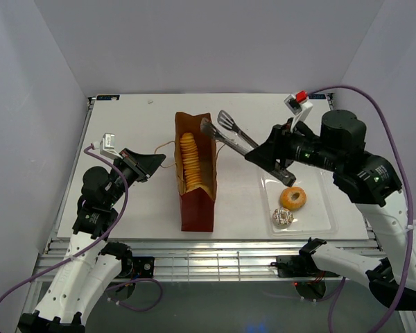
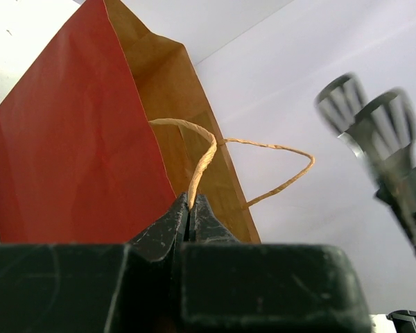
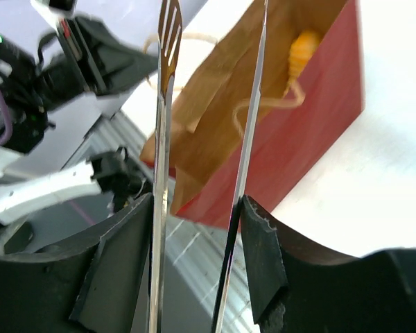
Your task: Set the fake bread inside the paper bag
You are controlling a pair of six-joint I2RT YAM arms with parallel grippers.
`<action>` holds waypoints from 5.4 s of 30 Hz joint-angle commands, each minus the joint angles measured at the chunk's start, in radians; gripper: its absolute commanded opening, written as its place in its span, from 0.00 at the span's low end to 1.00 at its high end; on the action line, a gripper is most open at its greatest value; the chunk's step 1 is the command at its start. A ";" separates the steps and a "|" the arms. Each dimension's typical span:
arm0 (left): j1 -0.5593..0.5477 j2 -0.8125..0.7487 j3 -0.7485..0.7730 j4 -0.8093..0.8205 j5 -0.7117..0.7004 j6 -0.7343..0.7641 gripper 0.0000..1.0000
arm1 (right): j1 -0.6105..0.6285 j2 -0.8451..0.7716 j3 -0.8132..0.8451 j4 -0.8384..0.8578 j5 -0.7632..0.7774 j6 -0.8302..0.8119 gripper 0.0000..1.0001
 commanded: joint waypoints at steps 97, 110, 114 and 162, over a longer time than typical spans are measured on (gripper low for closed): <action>-0.002 -0.109 -0.201 0.179 0.127 -0.073 0.00 | -0.033 -0.046 -0.413 -0.470 0.661 0.134 0.57; -0.002 -0.119 -0.207 0.171 0.129 -0.079 0.00 | -0.033 -0.066 -0.525 -0.444 0.599 0.157 0.56; -0.002 -0.116 -0.214 0.177 0.126 -0.080 0.00 | -0.033 -0.077 -0.537 -0.455 0.625 0.161 0.54; -0.002 -0.053 -0.096 0.057 0.115 -0.059 0.00 | -0.033 -0.039 0.127 -0.107 0.356 -0.139 0.28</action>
